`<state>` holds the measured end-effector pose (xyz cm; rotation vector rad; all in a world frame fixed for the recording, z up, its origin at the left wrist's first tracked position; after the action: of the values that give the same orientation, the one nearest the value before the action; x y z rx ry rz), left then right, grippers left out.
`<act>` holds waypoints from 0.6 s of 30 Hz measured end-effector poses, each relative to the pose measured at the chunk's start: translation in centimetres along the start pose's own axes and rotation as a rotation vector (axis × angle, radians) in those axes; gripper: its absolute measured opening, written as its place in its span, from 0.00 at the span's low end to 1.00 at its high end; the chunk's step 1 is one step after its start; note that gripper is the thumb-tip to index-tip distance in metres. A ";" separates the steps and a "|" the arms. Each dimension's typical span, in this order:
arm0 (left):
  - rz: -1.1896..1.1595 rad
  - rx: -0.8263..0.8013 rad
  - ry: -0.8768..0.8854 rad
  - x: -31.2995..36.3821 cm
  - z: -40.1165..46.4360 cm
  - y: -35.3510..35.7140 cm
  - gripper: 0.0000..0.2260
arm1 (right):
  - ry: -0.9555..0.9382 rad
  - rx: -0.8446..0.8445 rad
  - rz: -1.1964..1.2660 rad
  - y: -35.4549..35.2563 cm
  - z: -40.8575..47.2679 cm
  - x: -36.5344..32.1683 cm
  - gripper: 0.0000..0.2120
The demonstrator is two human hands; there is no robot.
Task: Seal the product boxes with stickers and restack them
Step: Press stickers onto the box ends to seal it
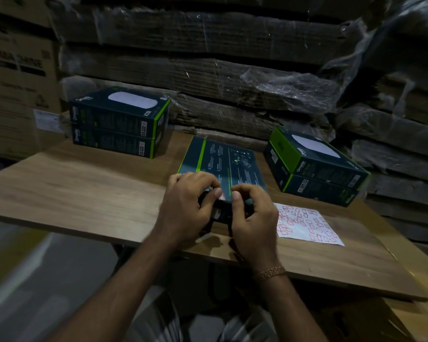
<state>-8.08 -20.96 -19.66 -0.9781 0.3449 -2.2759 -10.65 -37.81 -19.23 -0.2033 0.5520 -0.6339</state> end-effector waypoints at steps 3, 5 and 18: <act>0.066 -0.033 0.021 0.1 -0.1 0.3 0.06 | 0.009 -0.141 0.066 0.0 1.2 -0.2 0.02; 0.094 -0.049 0.027 0.1 -0.1 0.4 0.07 | 0.006 -0.218 0.085 -0.1 2.1 -0.2 0.03; 0.120 -0.053 0.035 0.1 -0.1 0.4 0.10 | 0.114 -0.324 0.062 0.1 2.4 0.6 0.05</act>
<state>-8.04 -21.38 -19.85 -0.9195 0.4684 -2.1866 -8.92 -38.04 -17.54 -0.4548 0.7676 -0.4957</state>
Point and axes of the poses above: each hand's wrist, its own z-axis towards the middle knuckle, its own y-axis out of the palm, x = y × z, the point moved 6 cm from there along z, towards the middle knuckle, and after that the axes turned 8 degrees about -y, right-handed, at the moved point
